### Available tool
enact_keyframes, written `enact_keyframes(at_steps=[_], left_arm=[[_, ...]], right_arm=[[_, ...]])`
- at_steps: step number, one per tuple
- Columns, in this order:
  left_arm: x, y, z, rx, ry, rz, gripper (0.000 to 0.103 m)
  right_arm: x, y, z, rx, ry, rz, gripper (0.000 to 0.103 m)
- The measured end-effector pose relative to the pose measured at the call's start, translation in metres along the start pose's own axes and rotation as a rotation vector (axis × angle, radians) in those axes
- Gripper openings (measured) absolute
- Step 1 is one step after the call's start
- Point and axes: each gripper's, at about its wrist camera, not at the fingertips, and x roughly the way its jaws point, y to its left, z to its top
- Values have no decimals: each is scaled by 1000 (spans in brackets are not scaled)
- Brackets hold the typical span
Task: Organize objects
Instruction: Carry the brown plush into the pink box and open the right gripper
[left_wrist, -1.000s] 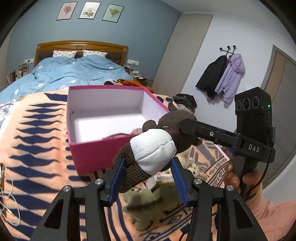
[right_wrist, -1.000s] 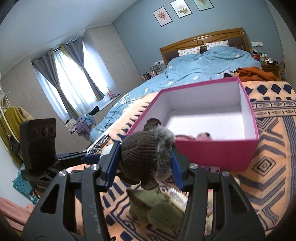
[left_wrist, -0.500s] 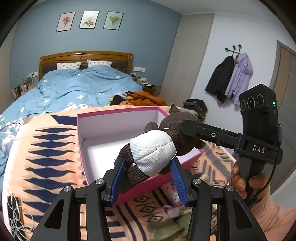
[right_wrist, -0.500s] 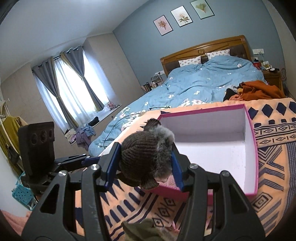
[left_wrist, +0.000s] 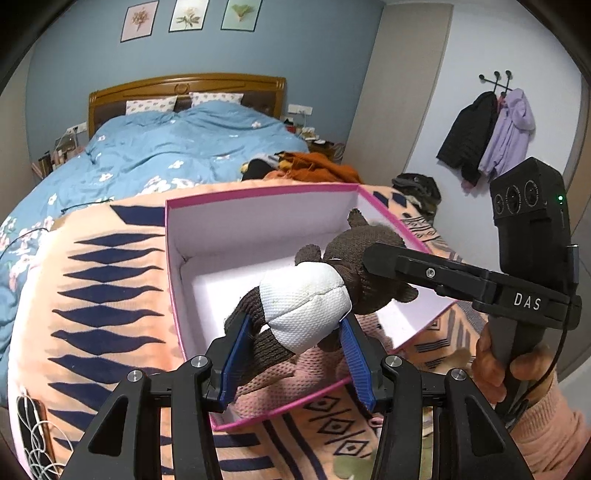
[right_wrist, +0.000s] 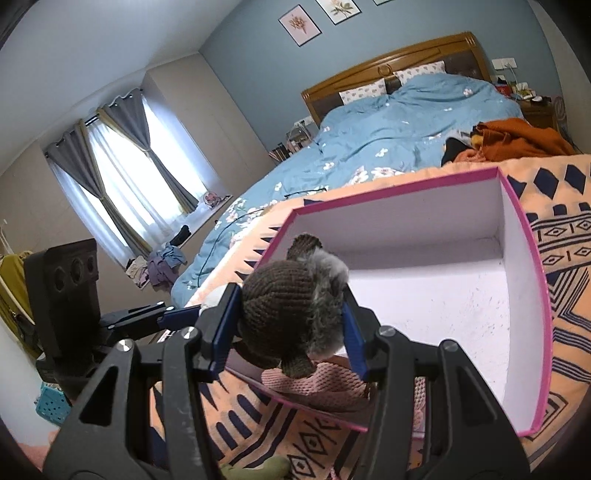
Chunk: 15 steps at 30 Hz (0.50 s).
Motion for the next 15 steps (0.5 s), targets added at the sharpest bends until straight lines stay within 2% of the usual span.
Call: enact_keyframes(at_steps=[5, 7, 11, 15], left_arm=[[12, 6, 2, -14, 28, 33, 49], [17, 10, 2, -21, 40, 49, 43], [26, 13, 4, -30, 59, 69, 43], [30, 13, 2, -30, 61, 82, 43]], right_arm=[[15, -7, -1, 11, 28, -25, 54], [22, -8, -1, 11, 41, -37, 55], [38, -8, -5, 4, 88, -53, 54], [53, -14, -8, -8, 137, -119, 54]])
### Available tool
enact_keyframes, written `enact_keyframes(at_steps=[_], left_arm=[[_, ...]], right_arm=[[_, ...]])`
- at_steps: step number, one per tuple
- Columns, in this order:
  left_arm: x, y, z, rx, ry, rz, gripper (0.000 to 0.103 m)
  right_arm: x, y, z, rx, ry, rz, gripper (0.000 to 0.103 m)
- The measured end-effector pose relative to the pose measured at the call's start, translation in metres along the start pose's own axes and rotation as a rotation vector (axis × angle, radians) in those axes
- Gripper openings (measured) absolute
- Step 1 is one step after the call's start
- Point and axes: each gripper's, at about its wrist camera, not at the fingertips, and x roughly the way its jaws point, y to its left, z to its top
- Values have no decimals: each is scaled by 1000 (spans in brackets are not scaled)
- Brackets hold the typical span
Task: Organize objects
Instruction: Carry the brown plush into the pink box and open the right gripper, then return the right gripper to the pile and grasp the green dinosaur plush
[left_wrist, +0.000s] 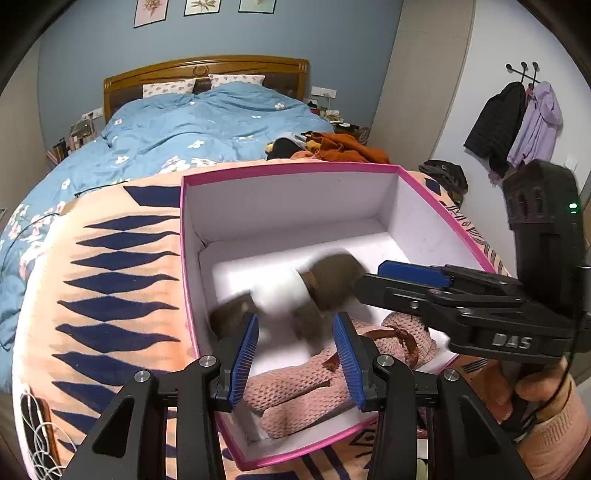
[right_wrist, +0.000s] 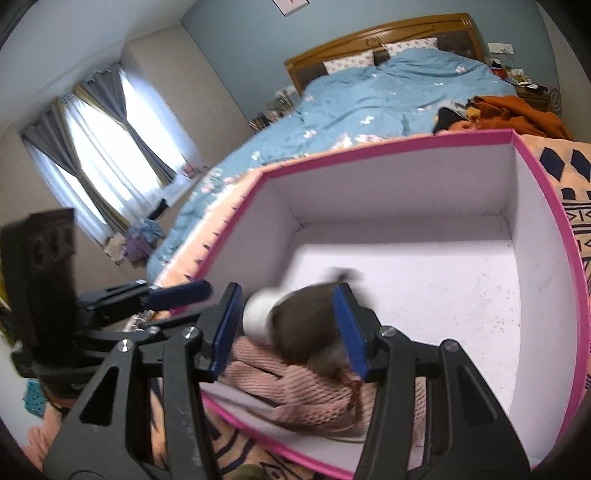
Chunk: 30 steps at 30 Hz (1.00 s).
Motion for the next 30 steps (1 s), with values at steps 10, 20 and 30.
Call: enact_keyframes(at_steps=[10, 20, 30], left_arm=[[-20, -3, -13, 8, -93, -23, 61], [-66, -11, -36, 17, -223, -100, 69], [-90, -29, -80, 43, -260, -154, 84]], right_arm=[[-8, -12, -10, 8, 1, -34, 54], [-51, -1, -24, -37, -60, 12, 59], [-104, 13, -67, -92, -102, 42, 65]])
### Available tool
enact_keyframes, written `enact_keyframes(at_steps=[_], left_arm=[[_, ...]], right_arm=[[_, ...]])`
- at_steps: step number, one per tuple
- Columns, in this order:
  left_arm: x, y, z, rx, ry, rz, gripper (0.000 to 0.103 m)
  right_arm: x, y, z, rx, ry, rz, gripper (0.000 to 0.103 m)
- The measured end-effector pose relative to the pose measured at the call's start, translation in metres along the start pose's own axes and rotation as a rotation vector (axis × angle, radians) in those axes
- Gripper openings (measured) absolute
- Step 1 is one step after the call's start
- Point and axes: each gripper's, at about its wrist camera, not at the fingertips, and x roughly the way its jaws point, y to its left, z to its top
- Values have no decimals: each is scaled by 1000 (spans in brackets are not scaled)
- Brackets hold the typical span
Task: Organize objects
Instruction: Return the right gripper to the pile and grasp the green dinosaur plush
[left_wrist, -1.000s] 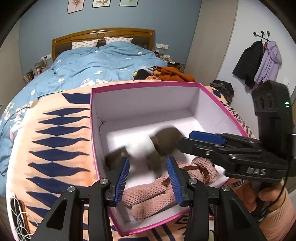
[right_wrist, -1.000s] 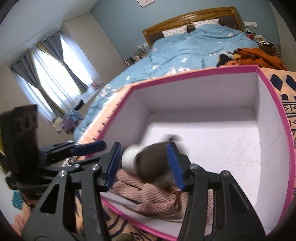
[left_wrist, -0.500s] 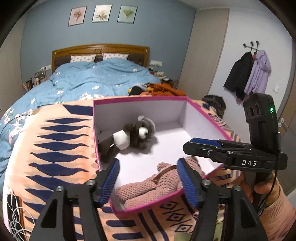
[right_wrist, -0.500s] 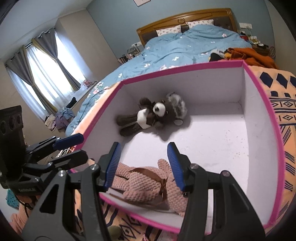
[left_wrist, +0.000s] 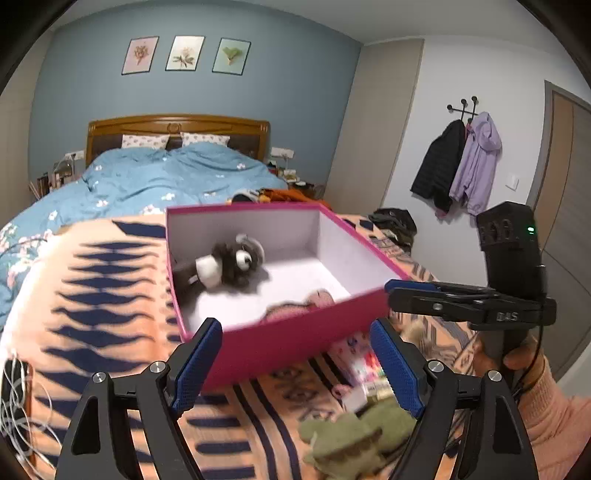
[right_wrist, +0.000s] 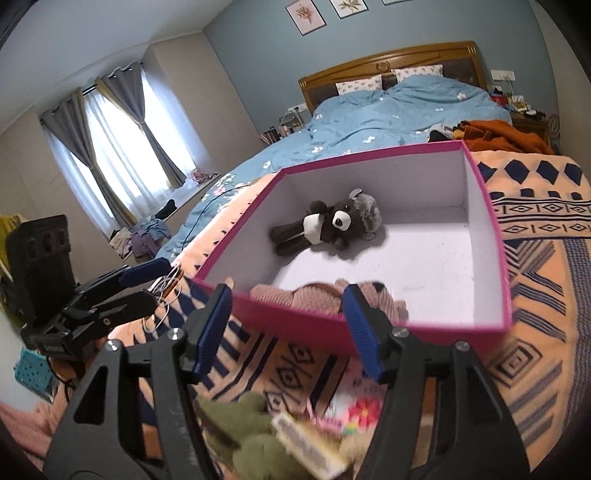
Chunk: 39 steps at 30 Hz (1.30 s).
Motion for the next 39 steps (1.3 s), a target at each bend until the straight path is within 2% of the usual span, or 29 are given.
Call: enact_keyframes(at_steps=[9, 16, 18, 26, 31, 34, 39], left_arm=[[7, -14, -47, -26, 84, -20, 84], [20, -27, -85, -61, 170, -52, 84], [25, -29, -91, -74, 191, -60, 84], [30, -29, -100, -107, 219, -74, 84], [32, -30, -101, -112, 226, -87, 81], [33, -32, -101, -106, 232, -93, 75], [32, -36, -102, -90, 234, -98, 73]], right_arm=[[-30, 13, -66, -18, 45, -1, 66], [-28, 14, -108, 32, 116, 7, 66], [-23, 15, -116, 29, 135, -15, 66], [-8, 14, -123, 43, 143, -56, 66], [0, 17, -121, 36, 144, -74, 66], [4, 19, -122, 27, 147, -70, 66], [8, 22, -125, 4, 154, -79, 64]])
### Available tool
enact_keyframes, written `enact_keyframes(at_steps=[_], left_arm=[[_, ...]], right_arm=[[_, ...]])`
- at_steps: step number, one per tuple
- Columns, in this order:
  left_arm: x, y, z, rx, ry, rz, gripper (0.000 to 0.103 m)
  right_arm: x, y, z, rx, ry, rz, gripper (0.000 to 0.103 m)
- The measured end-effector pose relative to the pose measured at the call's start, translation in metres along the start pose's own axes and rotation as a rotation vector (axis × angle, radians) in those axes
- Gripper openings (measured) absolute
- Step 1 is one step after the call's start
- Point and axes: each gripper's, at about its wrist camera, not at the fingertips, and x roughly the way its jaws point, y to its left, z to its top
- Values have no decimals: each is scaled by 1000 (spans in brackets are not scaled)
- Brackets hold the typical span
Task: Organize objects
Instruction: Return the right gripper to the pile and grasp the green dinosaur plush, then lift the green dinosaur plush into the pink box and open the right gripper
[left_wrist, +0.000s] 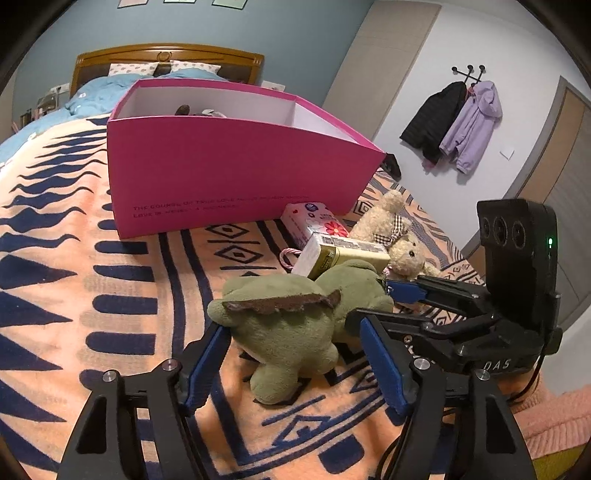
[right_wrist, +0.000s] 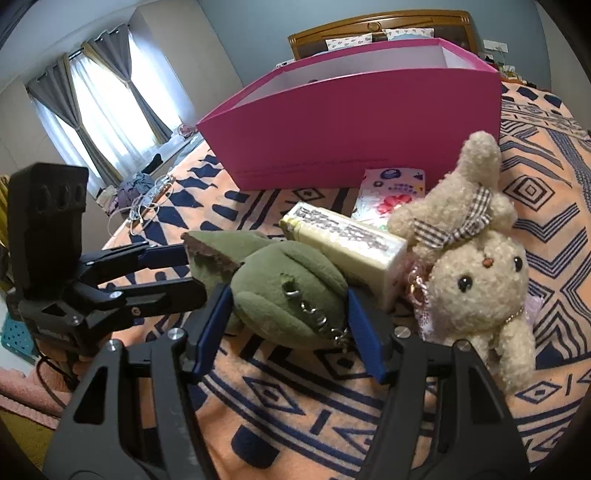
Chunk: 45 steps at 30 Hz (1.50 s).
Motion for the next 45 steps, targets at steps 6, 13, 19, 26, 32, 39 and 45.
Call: enact_keyframes(at_steps=[6, 13, 19, 26, 32, 39, 45], left_arm=[[-6, -4, -1, 9, -15, -8, 73], [-19, -14, -3, 49, -52, 7, 67], [-31, -13, 1, 42, -84, 10, 53], [-47, -16, 13, 56, -132, 14, 52], [-57, -16, 31, 61, -171, 9, 52], [-63, -18, 58, 87, -208, 48, 52], [-67, -11, 86, 93, -233, 75, 52]], right_arm=[[-1, 0, 0, 6, -7, 15, 62], [-13, 6, 0, -17, -29, 18, 62], [-27, 10, 3, -35, -53, 20, 62], [-40, 22, 18, -71, -95, 29, 61], [-52, 24, 40, -89, -136, 58, 61], [-63, 30, 72, -140, -198, 48, 61], [-66, 36, 103, -193, -242, 47, 61]])
